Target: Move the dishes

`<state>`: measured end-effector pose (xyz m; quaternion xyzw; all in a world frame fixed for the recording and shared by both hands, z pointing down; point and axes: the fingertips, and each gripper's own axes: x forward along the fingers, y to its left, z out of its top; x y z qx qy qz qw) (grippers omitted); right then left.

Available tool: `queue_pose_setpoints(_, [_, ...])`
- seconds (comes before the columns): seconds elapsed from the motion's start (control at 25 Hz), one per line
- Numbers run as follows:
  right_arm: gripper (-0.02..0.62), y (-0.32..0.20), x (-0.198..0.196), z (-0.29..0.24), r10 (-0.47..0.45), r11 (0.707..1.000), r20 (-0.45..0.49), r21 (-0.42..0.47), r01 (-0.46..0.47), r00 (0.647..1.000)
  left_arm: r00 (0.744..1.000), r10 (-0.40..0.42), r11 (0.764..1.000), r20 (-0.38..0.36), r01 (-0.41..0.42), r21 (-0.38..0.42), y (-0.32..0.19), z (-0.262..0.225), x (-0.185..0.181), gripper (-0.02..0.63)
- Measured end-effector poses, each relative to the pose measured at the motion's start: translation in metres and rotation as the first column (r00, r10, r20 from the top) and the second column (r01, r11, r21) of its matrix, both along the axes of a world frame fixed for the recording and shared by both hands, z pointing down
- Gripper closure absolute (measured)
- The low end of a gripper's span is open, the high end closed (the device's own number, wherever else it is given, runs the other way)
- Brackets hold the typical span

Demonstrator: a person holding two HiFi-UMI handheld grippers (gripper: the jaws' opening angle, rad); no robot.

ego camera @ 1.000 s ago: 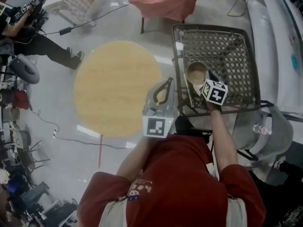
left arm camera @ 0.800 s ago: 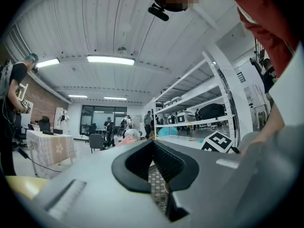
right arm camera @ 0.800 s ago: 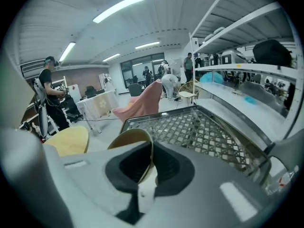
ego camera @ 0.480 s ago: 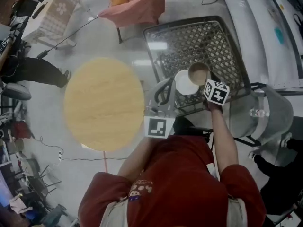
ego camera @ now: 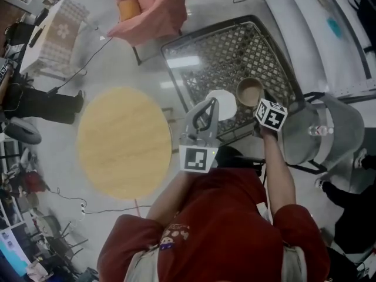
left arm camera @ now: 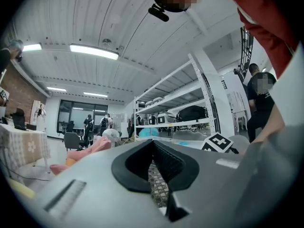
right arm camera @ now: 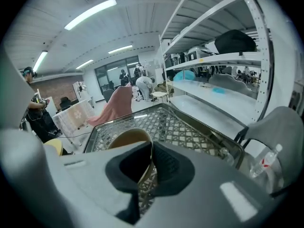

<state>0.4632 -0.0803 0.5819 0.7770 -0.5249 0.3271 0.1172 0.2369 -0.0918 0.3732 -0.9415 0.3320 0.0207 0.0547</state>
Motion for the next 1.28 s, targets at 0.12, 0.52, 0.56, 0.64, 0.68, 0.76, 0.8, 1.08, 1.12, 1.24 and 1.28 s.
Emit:
queue_pose_setpoints(0.12, [0.578, 0.008, 0.007, 0.008, 0.022, 1.000, 0.012, -0.012, -0.022, 1.000, 0.998, 0.037, 0.999, 0.048, -0.038, 0.031, 0.002, 0.003, 0.012, 0.598])
queue_pose_setpoints(0.52, [0.578, 0.010, 0.018, 0.037, 0.044, 0.998, 0.063, -0.043, -0.041, 0.997, 0.998, 0.055, 0.998, 0.009, -0.054, -0.041, -0.002, 0.015, 0.038, 0.598])
queue_pose_setpoints(0.56, [0.578, 0.010, 0.019, 0.039, 0.047, 0.998, 0.068, -0.047, -0.044, 0.997, 0.998, 0.061, 0.998, 0.020, -0.060, -0.035, -0.002, 0.016, 0.040, 0.598])
queue_pose_setpoints(0.64, [0.578, 0.011, 0.020, 0.044, 0.051, 0.997, 0.078, -0.055, -0.046, 0.996, 0.989, 0.095, 0.995, 0.109, -0.099, 0.031, -0.001, 0.017, 0.046, 0.598])
queue_pose_setpoints(0.68, [0.578, 0.011, 0.021, 0.047, 0.052, 0.997, 0.082, -0.059, -0.047, 0.995, 0.983, 0.108, 0.992, 0.146, -0.116, 0.053, -0.001, 0.018, 0.049, 0.598])
queue_pose_setpoints(0.76, [0.578, 0.012, 0.023, 0.052, 0.054, 0.997, 0.092, -0.066, -0.048, 0.994, 0.986, 0.105, 0.994, 0.129, -0.110, 0.025, -0.002, 0.021, 0.054, 0.598])
queue_pose_setpoints(0.8, [0.578, 0.011, 0.024, 0.056, 0.055, 0.996, 0.097, -0.069, -0.048, 0.994, 0.990, 0.099, 0.995, 0.103, -0.099, -0.003, -0.003, 0.022, 0.057, 0.598])
queue_pose_setpoints(1.08, [0.578, 0.007, 0.027, 0.076, 0.056, 0.995, 0.128, -0.092, -0.044, 0.990, 0.971, 0.136, 0.990, 0.194, -0.142, 0.017, -0.008, 0.034, 0.074, 0.598])
queue_pose_setpoints(1.12, [0.578, 0.006, 0.028, 0.079, 0.055, 0.995, 0.134, -0.093, -0.043, 0.989, 0.971, 0.138, 0.990, 0.197, -0.143, 0.011, -0.009, 0.036, 0.075, 0.598])
queue_pose_setpoints(1.24, [0.578, 0.004, 0.031, 0.085, 0.065, 0.993, 0.143, -0.103, -0.050, 0.988, 0.968, 0.146, 0.989, 0.205, -0.150, 0.002, -0.013, 0.042, 0.081, 0.598])
queue_pose_setpoints(1.28, [0.578, 0.004, 0.031, 0.088, 0.067, 0.993, 0.146, -0.107, -0.052, 0.987, 0.967, 0.149, 0.988, 0.207, -0.153, 0.002, -0.014, 0.044, 0.083, 0.598])
